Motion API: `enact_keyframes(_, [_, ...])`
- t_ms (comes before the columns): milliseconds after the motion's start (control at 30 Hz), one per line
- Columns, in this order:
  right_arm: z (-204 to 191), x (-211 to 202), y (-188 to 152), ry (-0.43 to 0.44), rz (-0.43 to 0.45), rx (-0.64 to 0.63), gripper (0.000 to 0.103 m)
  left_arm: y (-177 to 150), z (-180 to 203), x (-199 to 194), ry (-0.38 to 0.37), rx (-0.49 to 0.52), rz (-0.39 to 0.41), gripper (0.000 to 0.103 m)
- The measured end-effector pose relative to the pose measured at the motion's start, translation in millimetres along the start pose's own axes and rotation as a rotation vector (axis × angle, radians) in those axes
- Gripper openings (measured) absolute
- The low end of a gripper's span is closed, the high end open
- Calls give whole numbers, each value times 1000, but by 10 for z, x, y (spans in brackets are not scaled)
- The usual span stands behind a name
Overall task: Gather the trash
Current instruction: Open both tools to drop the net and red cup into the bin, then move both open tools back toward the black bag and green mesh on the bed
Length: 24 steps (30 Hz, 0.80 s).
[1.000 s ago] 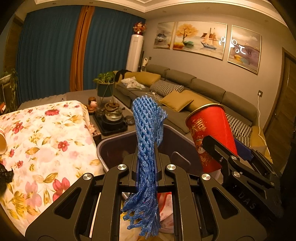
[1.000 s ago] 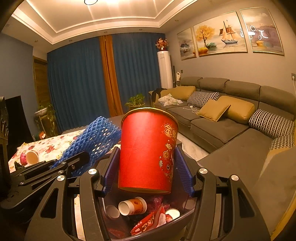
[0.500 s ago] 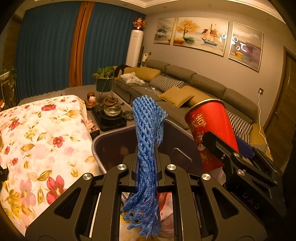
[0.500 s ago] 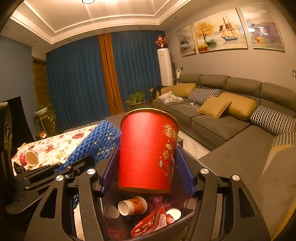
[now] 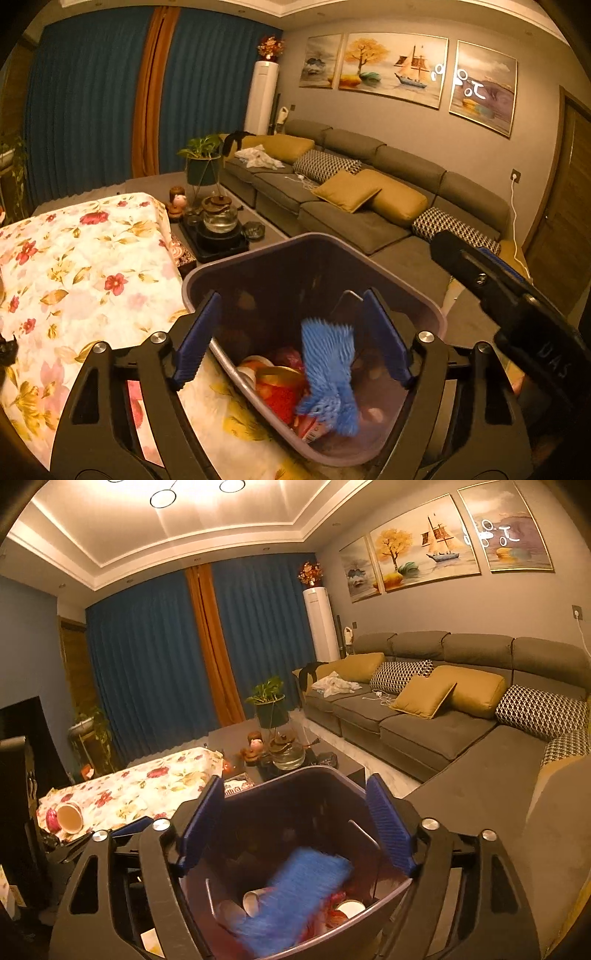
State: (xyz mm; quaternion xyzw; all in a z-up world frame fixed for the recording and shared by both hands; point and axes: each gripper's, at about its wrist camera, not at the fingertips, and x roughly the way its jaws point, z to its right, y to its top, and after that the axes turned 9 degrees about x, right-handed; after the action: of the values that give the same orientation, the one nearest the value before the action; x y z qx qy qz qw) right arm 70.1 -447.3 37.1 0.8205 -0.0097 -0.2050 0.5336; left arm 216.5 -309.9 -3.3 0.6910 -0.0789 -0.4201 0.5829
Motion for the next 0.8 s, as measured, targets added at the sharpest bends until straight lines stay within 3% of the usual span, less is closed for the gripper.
enact_keyframes(400, [-276,-270,-94,33,7,-32,85,-216,-352,-504,100,-33,16,89])
enact_keyframes(567, [-570,-342,-222,75,-12,-63,85,-346,-621,-829,163,-69,30,90])
enact_keyframes(800, [-1207,-375,-488,173,-62,-129,86,-645,-1223,-1434,315,-127,46,90])
